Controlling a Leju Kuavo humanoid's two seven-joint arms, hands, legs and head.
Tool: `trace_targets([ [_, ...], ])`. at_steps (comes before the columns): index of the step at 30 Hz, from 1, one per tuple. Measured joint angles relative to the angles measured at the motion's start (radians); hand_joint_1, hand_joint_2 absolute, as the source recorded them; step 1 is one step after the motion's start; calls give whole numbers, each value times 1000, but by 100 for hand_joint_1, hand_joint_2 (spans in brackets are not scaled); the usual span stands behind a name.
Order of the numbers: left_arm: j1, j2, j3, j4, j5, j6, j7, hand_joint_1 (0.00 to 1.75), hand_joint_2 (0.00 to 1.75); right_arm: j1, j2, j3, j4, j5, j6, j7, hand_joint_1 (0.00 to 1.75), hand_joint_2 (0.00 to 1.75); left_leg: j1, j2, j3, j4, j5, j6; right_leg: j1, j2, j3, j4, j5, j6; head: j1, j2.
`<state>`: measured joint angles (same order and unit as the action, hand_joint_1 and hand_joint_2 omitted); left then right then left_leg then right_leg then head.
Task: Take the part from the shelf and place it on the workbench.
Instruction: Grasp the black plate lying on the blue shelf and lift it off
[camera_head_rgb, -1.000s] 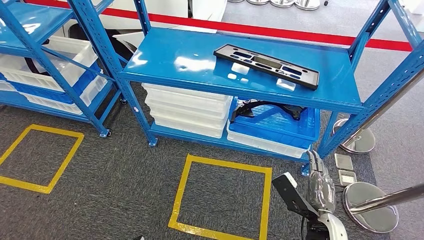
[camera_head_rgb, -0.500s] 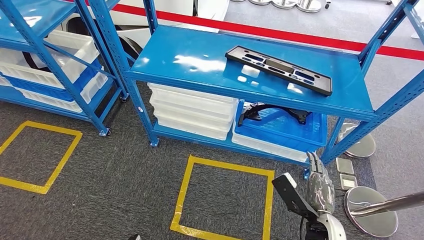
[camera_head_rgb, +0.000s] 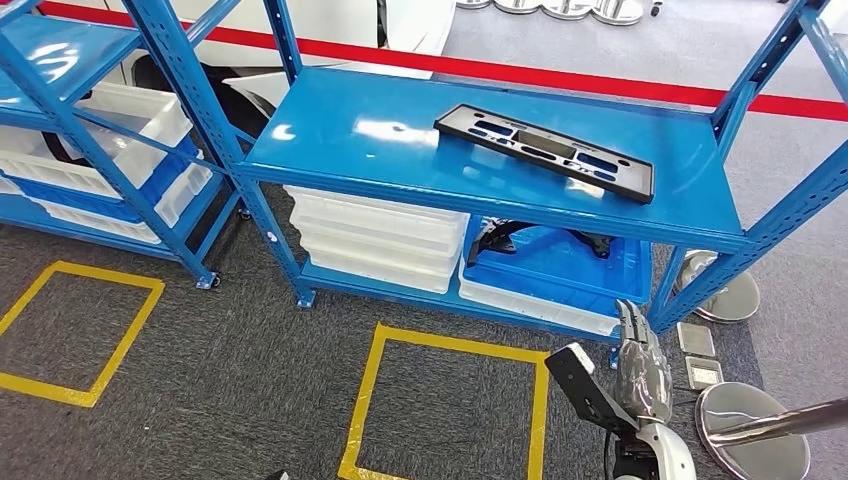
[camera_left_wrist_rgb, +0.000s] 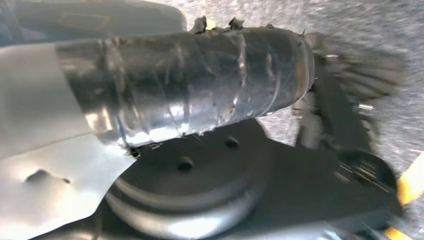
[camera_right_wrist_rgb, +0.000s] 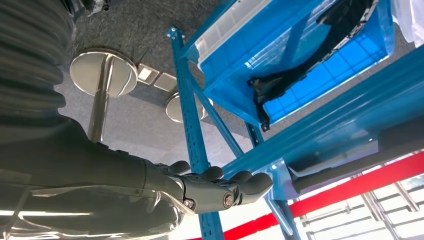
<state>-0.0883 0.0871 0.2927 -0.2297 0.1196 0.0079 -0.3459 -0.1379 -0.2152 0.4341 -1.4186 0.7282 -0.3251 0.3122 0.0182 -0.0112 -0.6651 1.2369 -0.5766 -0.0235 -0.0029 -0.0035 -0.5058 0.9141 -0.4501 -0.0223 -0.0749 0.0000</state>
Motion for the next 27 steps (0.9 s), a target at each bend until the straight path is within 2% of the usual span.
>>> trace_targets([
  [2,2,3,0,1,-1,0,-1,0,0,0,0,-2,0,0,1,-1,0,175,3,2,30,-110,93,-4,-4,2,17,11,-22,8,0,0],
  [3,1,4,0,2,-1,0,-1,0,0,-1,-1,-3,1,0,1,-1,0,175,3,3,54,-172,126,-4,-4,3,23,18,-34,16,-1,0],
  [4,-1,5,0,2,-1,-1,0,0,0,-3,-1,-6,1,0,1,-2,0,175,2,4,73,-219,142,1,-4,3,27,24,-45,23,0,0],
  [5,-2,5,0,3,-2,-1,1,0,0,-4,-2,-8,1,1,1,-3,0,175,0,5,83,-243,142,8,-3,3,27,27,-51,30,0,0],
  [8,-3,1,1,4,-6,-1,1,0,0,-9,-4,-13,2,2,0,-7,0,175,-1,3,90,-253,124,34,-4,3,27,37,-58,46,1,0],
  [9,-3,-1,1,4,-7,-1,0,0,0,-11,-4,-15,2,3,0,-9,0,175,0,2,95,-255,120,41,-5,3,17,58,-65,50,1,0],
  [10,-2,-3,1,4,-8,-1,-1,0,0,-13,-5,-17,2,3,-1,-10,0,175,1,1,101,-256,117,47,-6,3,-5,97,-79,55,2,0],
  [11,-3,-4,1,4,-9,-1,-2,0,0,-15,-6,-18,2,4,-1,-10,0,175,1,0,106,-257,113,51,-6,3,-40,156,-98,59,2,0],
  [13,-3,-4,2,4,-10,-2,-2,0,0,-16,-8,-20,2,7,-2,-11,0,175,-2,-2,115,-257,102,56,-6,3,-132,293,-138,63,3,0],
  [14,-2,-4,2,4,-11,-2,-2,0,0,-15,-10,-20,2,9,-2,-12,0,175,-4,-3,122,-257,96,57,-6,3,-169,335,-142,61,3,0],
  [15,0,-5,2,4,-11,-2,-2,0,0,-14,-10,-21,2,13,-3,-12,0,175,-7,-3,132,-257,88,58,-5,3,-190,342,-127,57,3,0],
  [16,1,-5,3,4,-12,-2,-3,0,0,-14,-12,-23,2,18,-3,-12,0,175,-11,-4,145,-257,80,59,-3,3,-190,309,-90,49,3,0],
  [18,1,-8,3,4,-12,-2,-3,0,0,-15,-16,-30,-2,36,1,-4,0,175,-17,-6,171,-260,63,59,7,3,-153,180,5,23,2,0],
  [19,0,-11,4,5,-12,-2,-2,0,0,-16,-19,-34,-8,48,9,7,0,175,-17,-7,180,-263,56,57,13,3,-134,124,26,9,1,0],
  [20,-2,-14,5,5,-12,-1,0,0,0,-17,-21,-37,-19,62,20,23,0,175,-17,-7,185,-267,51,53,19,3,-117,87,36,-2,1,0],
  [21,-3,-18,7,6,-12,0,1,0,0,-18,-22,-39,-33,75,33,40,0,175,-15,-7,189,-268,50,48,22,3,-108,69,30,-8,2,0],
  [23,-4,-20,10,6,-12,1,1,0,0,-19,-24,-40,-56,89,50,62,0,175,-15,-4,195,-267,53,39,24,4,-95,51,31,-11,5,0],
  [27,-3,-20,12,6,-12,1,1,0,0,-19,-25,-40,-67,94,58,70,0,175,-16,-3,202,-265,57,34,22,6,-82,43,30,-13,4,0],
])
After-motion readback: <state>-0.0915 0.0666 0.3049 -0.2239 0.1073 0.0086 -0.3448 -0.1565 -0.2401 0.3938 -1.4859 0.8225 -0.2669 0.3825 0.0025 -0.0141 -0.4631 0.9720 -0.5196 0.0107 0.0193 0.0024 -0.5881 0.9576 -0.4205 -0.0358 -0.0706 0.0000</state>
